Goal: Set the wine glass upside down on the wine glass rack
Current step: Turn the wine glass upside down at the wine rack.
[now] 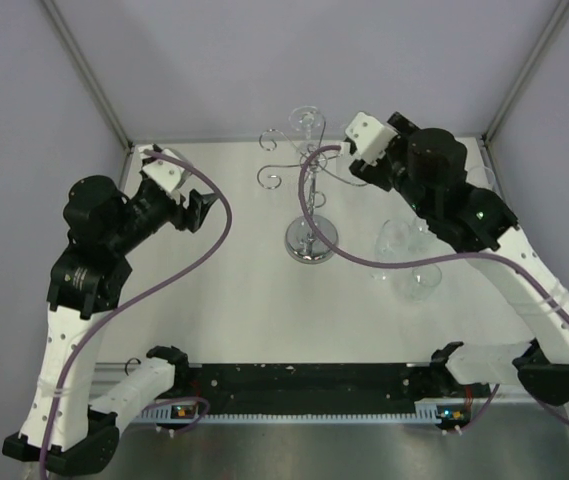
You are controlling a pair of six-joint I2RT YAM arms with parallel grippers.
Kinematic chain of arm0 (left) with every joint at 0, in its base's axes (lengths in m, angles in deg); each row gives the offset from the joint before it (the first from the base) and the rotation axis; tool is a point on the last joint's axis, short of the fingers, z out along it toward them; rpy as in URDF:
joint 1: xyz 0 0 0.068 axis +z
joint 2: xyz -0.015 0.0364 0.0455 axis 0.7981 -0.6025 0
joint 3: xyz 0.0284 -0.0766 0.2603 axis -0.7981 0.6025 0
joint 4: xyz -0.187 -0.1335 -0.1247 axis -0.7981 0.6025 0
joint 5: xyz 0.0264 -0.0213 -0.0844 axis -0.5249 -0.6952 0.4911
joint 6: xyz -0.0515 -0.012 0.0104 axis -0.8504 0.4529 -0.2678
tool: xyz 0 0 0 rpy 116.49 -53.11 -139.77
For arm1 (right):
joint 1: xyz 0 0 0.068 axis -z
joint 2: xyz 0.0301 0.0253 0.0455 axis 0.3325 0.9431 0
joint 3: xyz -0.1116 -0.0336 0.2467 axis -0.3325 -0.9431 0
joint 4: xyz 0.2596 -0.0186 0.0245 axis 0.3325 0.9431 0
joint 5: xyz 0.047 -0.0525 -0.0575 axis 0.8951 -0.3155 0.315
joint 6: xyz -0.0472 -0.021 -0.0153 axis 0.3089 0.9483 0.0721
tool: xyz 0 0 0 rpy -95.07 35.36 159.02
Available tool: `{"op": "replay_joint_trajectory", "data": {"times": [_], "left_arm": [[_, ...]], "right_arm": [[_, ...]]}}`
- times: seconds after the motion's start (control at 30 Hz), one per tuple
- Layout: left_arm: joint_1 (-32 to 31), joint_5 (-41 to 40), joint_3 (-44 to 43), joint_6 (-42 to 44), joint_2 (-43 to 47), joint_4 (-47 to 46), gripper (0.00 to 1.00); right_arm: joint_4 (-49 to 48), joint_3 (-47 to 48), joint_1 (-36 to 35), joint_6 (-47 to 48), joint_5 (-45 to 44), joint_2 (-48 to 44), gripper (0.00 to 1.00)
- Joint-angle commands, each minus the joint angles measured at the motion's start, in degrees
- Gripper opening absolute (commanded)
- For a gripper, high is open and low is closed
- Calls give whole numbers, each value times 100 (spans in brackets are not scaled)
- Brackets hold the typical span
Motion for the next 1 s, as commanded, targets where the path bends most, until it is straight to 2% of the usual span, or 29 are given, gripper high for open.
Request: {"op": "replay_joint_trajectory", "data": {"times": [0.0, 0.17, 0.27, 0.5, 0.77, 0.97], "left_arm": [[-20, -68, -72, -207, 0, -21, 69], [-20, -235, 51, -251, -43, 41, 71], [-20, -314, 130, -268, -61, 59, 78], [-20, -577, 411, -216, 18, 59, 85], [-20, -745, 578, -101, 62, 111, 89], [-20, -710, 657, -66, 115, 111, 90]], "right_arm": [[240, -292, -53, -1033, -228, -623, 68], [363, -775, 350, -1569, -35, -1133, 74], [425, -1161, 745, -1754, 131, -1379, 75], [952, -1681, 1676, -2501, 887, -1503, 75], [1207, -1980, 2635, -2994, 1327, -1345, 75], [1190, -1980, 3215, -3135, 1574, -748, 71]]}}
